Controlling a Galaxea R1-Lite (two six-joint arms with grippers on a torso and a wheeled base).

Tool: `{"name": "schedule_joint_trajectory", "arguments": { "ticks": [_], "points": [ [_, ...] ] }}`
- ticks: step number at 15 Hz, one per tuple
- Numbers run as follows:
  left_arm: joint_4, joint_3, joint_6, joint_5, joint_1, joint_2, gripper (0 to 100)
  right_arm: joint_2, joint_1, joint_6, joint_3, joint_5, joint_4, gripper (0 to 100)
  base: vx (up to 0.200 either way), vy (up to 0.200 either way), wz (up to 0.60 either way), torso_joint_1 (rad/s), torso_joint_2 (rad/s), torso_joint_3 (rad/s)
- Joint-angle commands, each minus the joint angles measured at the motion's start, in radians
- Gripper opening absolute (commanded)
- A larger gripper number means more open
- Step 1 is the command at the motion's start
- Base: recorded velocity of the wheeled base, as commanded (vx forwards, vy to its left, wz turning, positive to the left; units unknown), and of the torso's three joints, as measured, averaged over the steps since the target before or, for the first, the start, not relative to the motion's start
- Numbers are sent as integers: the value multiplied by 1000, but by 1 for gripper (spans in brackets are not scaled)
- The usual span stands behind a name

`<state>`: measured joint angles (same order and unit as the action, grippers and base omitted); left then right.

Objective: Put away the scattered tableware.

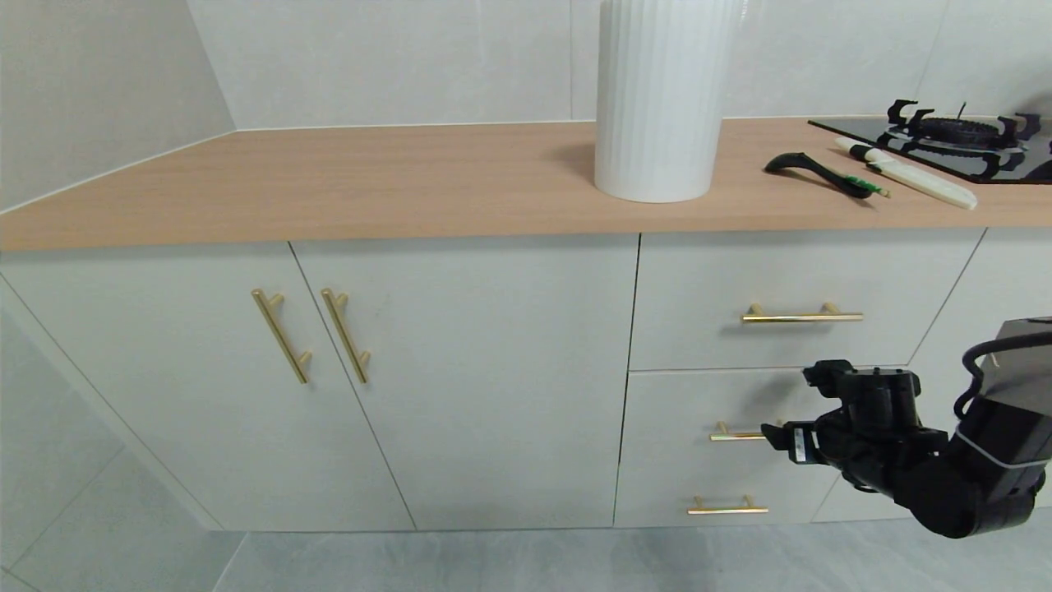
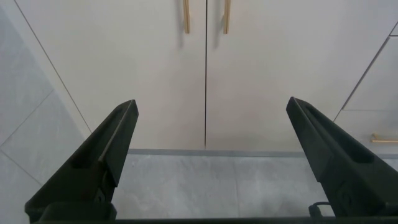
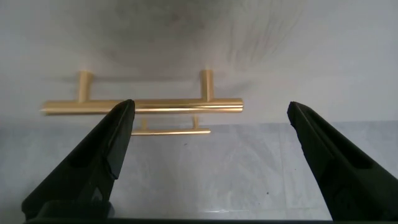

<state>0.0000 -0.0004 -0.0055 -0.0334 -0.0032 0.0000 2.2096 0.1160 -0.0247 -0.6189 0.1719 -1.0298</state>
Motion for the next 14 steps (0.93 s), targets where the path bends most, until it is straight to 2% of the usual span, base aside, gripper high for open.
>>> {"name": "schedule_joint_trajectory", "arguments": {
  "ticks": [1, 8, 10, 14],
  "points": [
    [0, 0, -1, 0, 0, 2, 100, 62, 4, -1, -30, 18, -3, 100, 0, 0, 0, 0, 0, 0],
    [0, 0, 1, 0, 0, 2, 100, 133, 5, -49, -96, 72, -44, 100, 0, 0, 0, 0, 0, 0],
    [0, 0, 1, 0, 0, 2, 100, 157, 4, -46, -91, 72, -96, 100, 0, 0, 0, 0, 0, 0],
    [0, 0, -1, 0, 0, 2, 100, 150, 2, -43, -73, 72, -96, 100, 0, 0, 0, 0, 0, 0]
  ]
}}
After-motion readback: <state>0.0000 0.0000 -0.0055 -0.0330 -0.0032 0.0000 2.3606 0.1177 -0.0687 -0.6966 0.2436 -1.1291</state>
